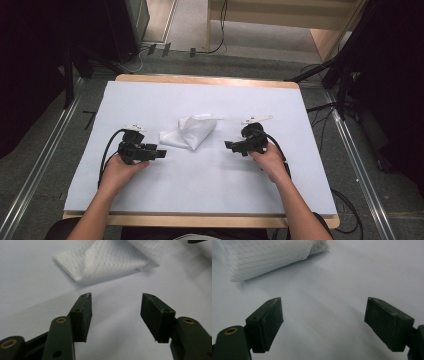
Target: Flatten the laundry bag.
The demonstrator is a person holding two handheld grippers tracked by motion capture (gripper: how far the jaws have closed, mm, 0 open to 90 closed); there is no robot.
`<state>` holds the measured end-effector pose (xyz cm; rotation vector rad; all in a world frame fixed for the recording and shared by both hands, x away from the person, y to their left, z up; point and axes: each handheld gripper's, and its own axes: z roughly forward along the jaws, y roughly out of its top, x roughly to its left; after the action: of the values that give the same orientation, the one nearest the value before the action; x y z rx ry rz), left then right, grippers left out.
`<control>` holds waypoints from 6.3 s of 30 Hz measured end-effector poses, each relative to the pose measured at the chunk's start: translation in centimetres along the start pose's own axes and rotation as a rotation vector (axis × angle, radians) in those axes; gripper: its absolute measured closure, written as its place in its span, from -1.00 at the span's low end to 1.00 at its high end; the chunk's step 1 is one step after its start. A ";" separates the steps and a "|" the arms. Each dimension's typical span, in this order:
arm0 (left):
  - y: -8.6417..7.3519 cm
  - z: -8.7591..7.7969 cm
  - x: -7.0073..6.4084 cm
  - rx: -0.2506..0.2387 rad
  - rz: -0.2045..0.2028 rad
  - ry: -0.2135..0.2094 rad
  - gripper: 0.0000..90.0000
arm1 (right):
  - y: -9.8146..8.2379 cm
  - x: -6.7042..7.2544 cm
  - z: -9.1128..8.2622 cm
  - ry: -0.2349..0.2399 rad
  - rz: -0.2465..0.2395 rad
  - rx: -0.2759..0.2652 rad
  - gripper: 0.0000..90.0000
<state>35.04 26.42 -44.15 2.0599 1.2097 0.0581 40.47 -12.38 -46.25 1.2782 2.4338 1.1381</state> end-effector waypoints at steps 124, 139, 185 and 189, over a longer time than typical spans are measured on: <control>-1.1 -2.8 2.0 -0.047 -0.066 0.007 -0.09 | 11.4 8.4 1.5 0.165 -0.275 0.064 0.67; -0.8 -2.8 1.8 -0.054 -0.057 0.003 -0.09 | 8.0 7.3 -1.3 0.220 -0.268 0.084 0.96; 2.0 -0.6 1.6 -0.028 -0.016 -0.056 -0.09 | -1.2 3.6 -7.2 0.169 -0.133 0.073 0.45; 2.0 -0.6 1.5 -0.029 -0.014 -0.054 -0.09 | -0.3 3.6 -6.9 0.152 -0.132 0.059 0.37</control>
<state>37.16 27.37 -42.97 2.0145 1.1839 0.0132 34.80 -13.54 -40.98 1.0638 2.6347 1.1759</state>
